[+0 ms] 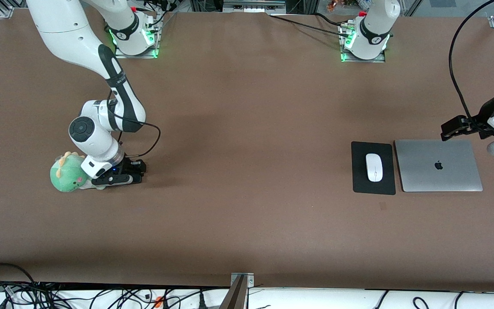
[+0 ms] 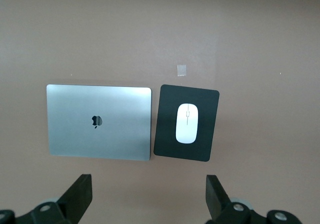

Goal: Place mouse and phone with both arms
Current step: 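Carry the phone with the right gripper toward the green plush toy, then set the phone beside the plush toy and open the right gripper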

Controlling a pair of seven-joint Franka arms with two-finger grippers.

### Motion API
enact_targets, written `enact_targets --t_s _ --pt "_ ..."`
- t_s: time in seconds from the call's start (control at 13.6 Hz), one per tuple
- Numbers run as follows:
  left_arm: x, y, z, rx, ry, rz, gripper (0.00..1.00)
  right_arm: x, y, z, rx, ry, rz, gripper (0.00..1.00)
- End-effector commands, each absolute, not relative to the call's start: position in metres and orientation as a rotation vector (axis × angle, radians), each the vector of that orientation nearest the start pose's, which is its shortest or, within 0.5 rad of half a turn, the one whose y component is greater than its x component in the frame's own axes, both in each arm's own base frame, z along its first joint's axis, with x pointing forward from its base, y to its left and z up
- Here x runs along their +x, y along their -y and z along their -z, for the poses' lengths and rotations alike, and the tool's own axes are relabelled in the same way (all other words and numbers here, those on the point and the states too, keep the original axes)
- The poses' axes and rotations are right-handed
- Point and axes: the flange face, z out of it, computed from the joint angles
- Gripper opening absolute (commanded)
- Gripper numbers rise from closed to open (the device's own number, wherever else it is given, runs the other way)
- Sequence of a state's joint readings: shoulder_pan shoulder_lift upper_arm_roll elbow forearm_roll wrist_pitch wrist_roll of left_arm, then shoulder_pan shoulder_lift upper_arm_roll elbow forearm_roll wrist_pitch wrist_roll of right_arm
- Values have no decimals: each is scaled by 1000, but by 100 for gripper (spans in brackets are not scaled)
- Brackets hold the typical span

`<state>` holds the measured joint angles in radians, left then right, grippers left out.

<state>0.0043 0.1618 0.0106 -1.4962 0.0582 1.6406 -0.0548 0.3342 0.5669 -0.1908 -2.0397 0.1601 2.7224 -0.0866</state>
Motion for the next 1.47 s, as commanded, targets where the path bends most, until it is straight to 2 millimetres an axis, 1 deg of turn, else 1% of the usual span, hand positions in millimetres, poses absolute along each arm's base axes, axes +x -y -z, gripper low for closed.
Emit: enact_targets --t_s 0.0,0.15,0.22,0.29,0.44,0.51,0.66,0.73,0.95,1.1,1.25,1.32,1.39 --pt "610 -18 -580 -3085 87 -11 100 599 -80 -184 -3128 205 230 100" --pt "610 -18 -581 -3085 85 -9 100 602 -82 -191 -3122 208 234 100" --pt "609 -18 -583 -3085 85 -4 100 606 -83 -200 -3117 203 219 100" --pt "609 -18 -583 -3085 85 -4 100 610 -86 -210 -3109 194 191 100" --pt "608 -17 -584 -3084 80 -2 100 619 -90 -238 -3053 112 156 100" --pt "608 -16 -584 -3077 77 1 100 622 -91 -257 -3026 86 145 100" --pt "605 -16 -588 -3051 65 6 100 622 -92 -294 -2999 87 132 100" --pt "605 -17 -588 -3051 67 9 100 622 -87 -316 -2989 80 132 100" --pt "604 -15 -589 -3050 81 5 100 612 -65 -377 -2957 50 59 100" --pt "603 -17 -590 -3050 86 5 100 608 -51 -418 -2936 46 -26 100" --pt "601 -17 -594 -3052 88 7 100 608 -37 -450 -2948 56 -92 100" --pt "599 -16 -596 -3052 88 7 100 604 -32 -464 -2981 77 -121 100" --pt "598 -16 -594 -3051 89 -16 100 597 -27 -481 -3021 89 -140 100"
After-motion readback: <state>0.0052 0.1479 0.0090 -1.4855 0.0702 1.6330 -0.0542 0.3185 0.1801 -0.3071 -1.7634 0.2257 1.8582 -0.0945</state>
